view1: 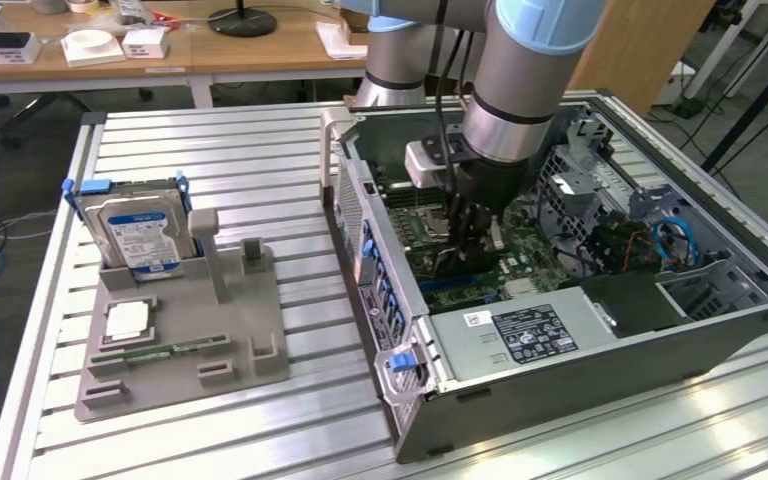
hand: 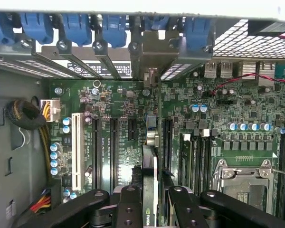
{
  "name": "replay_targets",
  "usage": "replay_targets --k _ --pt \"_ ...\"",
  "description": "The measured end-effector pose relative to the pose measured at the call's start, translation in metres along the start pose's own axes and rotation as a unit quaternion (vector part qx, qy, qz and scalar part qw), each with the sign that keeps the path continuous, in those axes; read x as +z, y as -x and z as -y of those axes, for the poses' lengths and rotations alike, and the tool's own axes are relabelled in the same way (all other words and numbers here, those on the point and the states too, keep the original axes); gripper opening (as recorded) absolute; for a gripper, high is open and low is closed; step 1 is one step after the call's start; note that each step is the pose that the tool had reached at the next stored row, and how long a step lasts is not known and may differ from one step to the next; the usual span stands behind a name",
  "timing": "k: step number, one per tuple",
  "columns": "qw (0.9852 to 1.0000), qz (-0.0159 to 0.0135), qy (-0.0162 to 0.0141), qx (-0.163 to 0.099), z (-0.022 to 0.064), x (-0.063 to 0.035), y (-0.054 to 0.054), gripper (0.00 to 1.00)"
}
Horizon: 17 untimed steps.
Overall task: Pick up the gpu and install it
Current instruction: 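Insert the gpu into the slot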
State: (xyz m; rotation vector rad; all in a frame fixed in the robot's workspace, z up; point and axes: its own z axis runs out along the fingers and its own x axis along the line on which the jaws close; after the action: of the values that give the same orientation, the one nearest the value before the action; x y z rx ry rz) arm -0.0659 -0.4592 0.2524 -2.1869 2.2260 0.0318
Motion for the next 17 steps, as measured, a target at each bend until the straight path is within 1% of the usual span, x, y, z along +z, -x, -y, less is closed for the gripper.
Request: replay_targets --k 5,14,17 --pt "1.0 0.0003 -0.0001 0.0 0.0006 0.0001 -0.0018 0.26" --pt "1.0 0.0 -0.0002 0.008 0.0005 0.0009 -0.0041 0.26" --pt "1.0 0.0008 -0.0003 0.009 0.0001 0.0015 -0.0041 0.26"
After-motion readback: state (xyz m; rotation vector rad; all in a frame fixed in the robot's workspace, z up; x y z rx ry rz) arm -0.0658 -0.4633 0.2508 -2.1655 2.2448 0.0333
